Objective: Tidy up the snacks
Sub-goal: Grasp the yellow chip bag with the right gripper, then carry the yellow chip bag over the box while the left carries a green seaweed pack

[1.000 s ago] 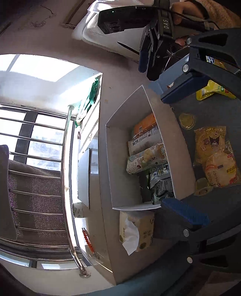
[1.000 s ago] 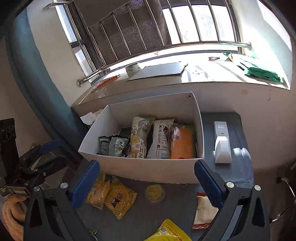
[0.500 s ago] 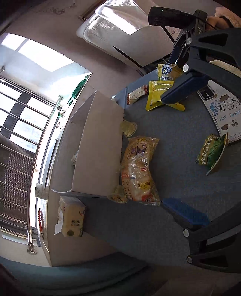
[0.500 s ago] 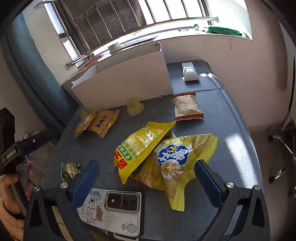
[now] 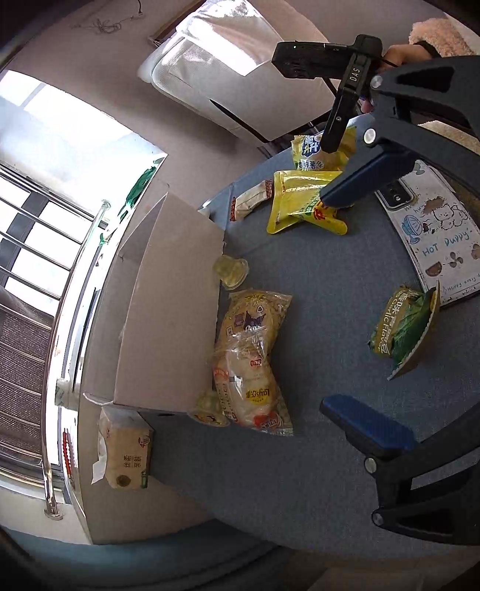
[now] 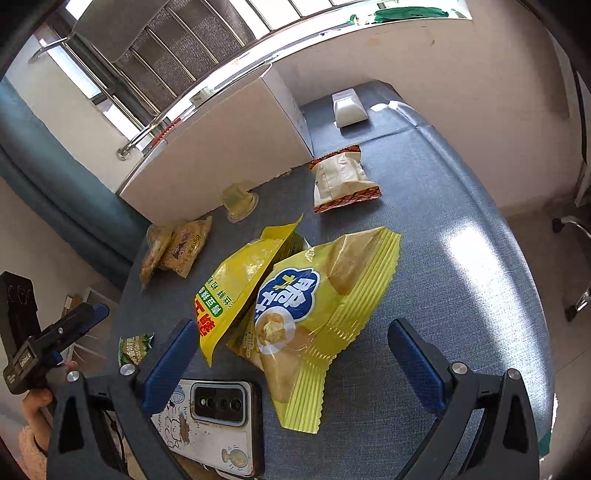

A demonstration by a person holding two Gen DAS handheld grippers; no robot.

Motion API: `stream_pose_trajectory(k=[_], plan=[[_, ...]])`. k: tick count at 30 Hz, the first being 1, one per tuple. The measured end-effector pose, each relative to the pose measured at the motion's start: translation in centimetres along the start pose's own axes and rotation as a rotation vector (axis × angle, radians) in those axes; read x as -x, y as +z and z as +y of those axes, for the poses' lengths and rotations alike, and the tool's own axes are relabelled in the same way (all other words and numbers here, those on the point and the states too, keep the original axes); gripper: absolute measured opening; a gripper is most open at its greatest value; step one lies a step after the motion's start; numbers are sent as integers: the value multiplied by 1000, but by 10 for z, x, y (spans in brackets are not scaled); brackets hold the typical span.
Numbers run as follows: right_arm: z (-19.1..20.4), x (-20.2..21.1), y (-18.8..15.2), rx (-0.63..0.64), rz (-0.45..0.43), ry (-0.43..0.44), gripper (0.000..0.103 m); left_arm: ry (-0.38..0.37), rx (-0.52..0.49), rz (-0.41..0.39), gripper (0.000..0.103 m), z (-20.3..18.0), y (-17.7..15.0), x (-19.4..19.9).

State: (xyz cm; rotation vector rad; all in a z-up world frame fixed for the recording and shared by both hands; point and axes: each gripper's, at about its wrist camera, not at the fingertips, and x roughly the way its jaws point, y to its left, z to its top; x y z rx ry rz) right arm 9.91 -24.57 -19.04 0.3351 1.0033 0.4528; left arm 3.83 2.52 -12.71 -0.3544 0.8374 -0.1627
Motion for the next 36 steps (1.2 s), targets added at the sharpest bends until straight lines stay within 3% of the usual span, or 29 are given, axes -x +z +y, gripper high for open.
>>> stream_pose_trajectory(k=[6, 7, 8, 9, 11, 15, 22, 27, 33, 35, 36], plan=[[-11, -9, 10, -28, 36, 24, 103, 9, 27, 13, 103, 11, -2, -1], [-11, -9, 11, -27, 35, 30, 95, 10, 31, 17, 103, 12, -3, -1], [-12, -10, 11, -24, 30, 25, 63, 11, 34, 21, 103, 14, -3, -1], [-12, -14, 11, -20, 51, 20, 46, 10, 37, 26, 103, 15, -4, -1], [-13, -13, 11, -27, 37, 44, 44, 15, 36, 31, 103, 18, -6, 0], [-12, 2, 10, -15, -10, 7, 42, 11, 4, 53, 103, 21, -11, 4], [-8, 51, 19, -12, -128, 24, 42, 27, -142, 142, 103, 4, -32, 2], [5, 59, 20, 10, -138, 74, 42, 30, -167, 180, 103, -5, -39, -13], [14, 48, 14, 29, -103, 99, 42, 8, -115, 224, 102, 8, -36, -25], [16, 43, 12, 34, -82, 107, 42, -5, -110, 211, 95, 12, -38, -24], [16, 41, 11, 35, -73, 111, 42, 5, -116, 224, 76, 13, -39, -26]])
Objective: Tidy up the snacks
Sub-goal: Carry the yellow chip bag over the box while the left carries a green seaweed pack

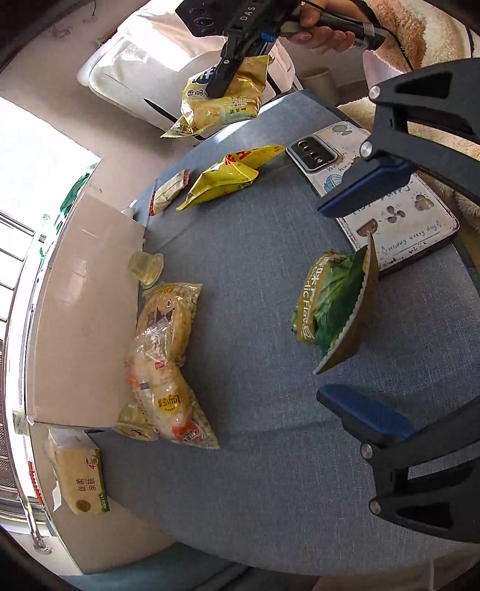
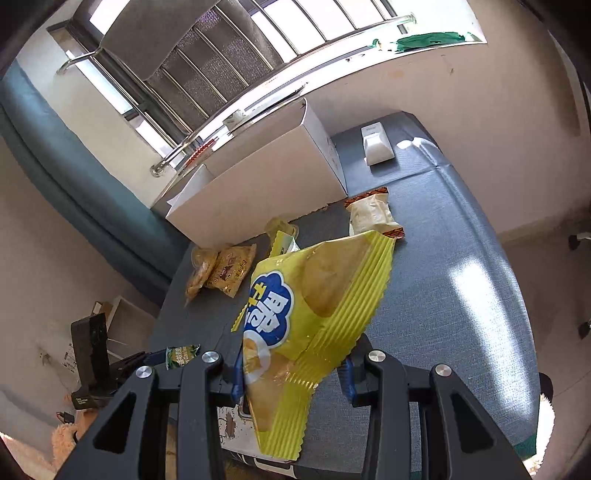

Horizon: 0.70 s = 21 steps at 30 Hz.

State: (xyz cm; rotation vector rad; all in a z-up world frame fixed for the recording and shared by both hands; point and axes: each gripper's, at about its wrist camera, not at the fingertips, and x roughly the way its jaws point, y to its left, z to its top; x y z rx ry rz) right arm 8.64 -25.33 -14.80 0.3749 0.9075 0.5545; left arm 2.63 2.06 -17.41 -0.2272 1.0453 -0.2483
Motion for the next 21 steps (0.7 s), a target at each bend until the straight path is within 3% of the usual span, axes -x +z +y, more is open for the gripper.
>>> stream_pose_trajectory(k=[1, 6, 12, 16, 21], plan=[[0, -2, -1, 0, 9, 4, 42, 26, -26, -16, 59, -1, -1, 3], [0, -7, -1, -27, 24, 41, 42, 33, -41, -22, 59, -2, -3, 8], [9, -12, 2, -6, 32, 53, 42, 8, -21, -131, 58, 1, 11, 35], [21, -17, 17, 26, 23, 75, 42, 2, -47, -231, 58, 2, 41, 57], [47, -22, 62, 84, -35, 122, 42, -4, -61, -362, 58, 8, 100, 76]])
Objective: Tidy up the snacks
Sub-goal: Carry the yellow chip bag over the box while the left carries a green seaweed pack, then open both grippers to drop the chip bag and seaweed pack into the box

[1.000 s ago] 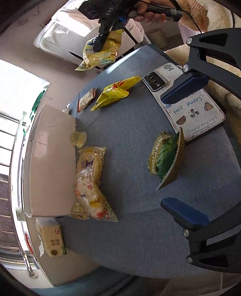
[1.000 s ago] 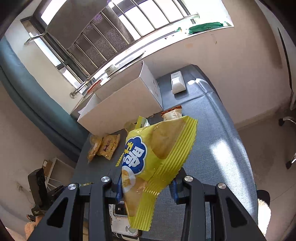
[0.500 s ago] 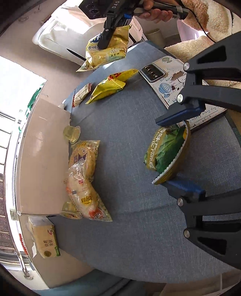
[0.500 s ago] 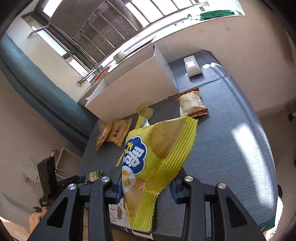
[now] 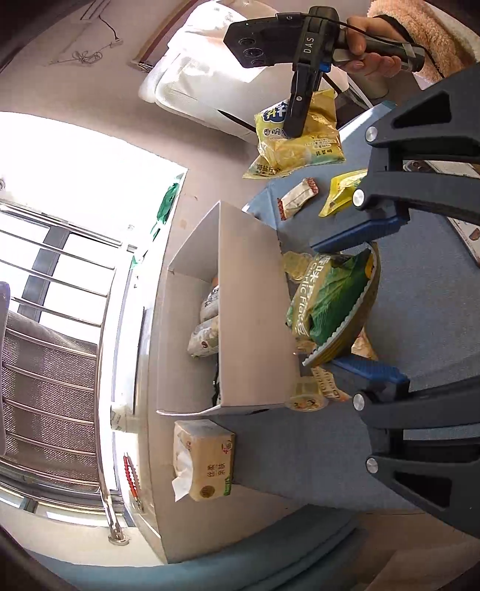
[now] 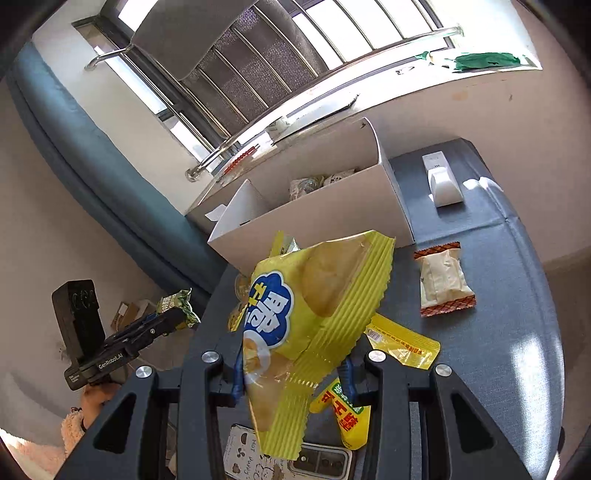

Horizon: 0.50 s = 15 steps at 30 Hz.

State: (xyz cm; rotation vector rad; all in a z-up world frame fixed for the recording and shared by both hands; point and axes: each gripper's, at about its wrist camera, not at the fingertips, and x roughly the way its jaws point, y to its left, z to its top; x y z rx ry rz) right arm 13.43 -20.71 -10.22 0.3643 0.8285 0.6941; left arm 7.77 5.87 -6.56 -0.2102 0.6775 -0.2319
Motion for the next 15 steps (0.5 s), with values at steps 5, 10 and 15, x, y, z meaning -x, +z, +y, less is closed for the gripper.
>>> stream_pose_trajectory(k=[5, 10, 15], plan=[[20, -20, 61, 50, -41, 34, 42, 26, -46, -86, 58, 8, 64, -19], [14, -60, 126, 14, -45, -12, 42, 76, -24, -115, 58, 30, 122, -57], [6, -100, 162, 19, -1, -66, 44, 125, 6, -76, 61, 54, 154, -106]])
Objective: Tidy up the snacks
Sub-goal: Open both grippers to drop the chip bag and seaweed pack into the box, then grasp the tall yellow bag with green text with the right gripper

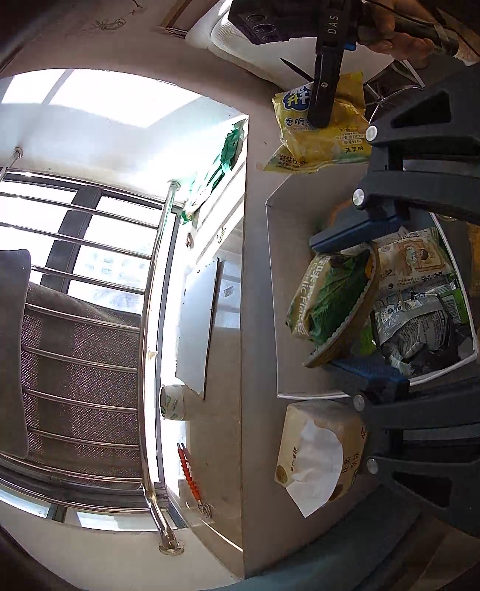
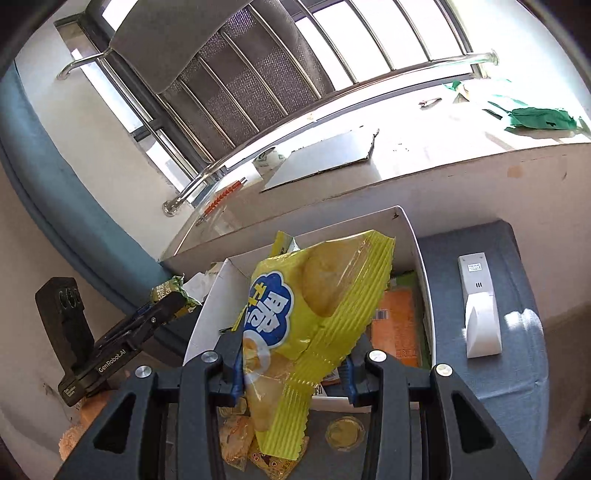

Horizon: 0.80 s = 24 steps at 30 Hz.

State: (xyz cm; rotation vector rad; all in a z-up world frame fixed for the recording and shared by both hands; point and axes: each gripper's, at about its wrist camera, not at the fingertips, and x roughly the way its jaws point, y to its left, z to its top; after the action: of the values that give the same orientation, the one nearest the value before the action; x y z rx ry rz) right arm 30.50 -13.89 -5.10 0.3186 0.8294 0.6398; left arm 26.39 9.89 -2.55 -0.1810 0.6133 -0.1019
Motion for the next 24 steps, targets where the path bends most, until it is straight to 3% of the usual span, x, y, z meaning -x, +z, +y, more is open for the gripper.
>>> stream_pose_trajectory(k=[1, 2, 3, 4, 12, 17, 24], plan=[[1, -7, 5, 12, 16, 2, 47, 9, 2, 33, 70, 2, 2, -11], [1, -14, 9, 21, 32, -2, 60, 37, 5, 60, 78, 3, 3, -21], [0, -18, 12, 17, 39, -29, 74, 62, 12, 80, 101, 6, 5, -28], [-1, -20, 14, 11, 41, -58, 103, 67, 21, 82, 103, 7, 4, -32], [11, -2, 1, 77, 24, -77, 103, 70, -7, 82, 103, 9, -4, -12], [33, 21, -19, 167, 28, -50, 103, 57, -60, 45, 103, -3, -16, 28], [36, 54, -82, 195, 41, -41, 103, -12, -44, 17, 103, -15, -75, 90]])
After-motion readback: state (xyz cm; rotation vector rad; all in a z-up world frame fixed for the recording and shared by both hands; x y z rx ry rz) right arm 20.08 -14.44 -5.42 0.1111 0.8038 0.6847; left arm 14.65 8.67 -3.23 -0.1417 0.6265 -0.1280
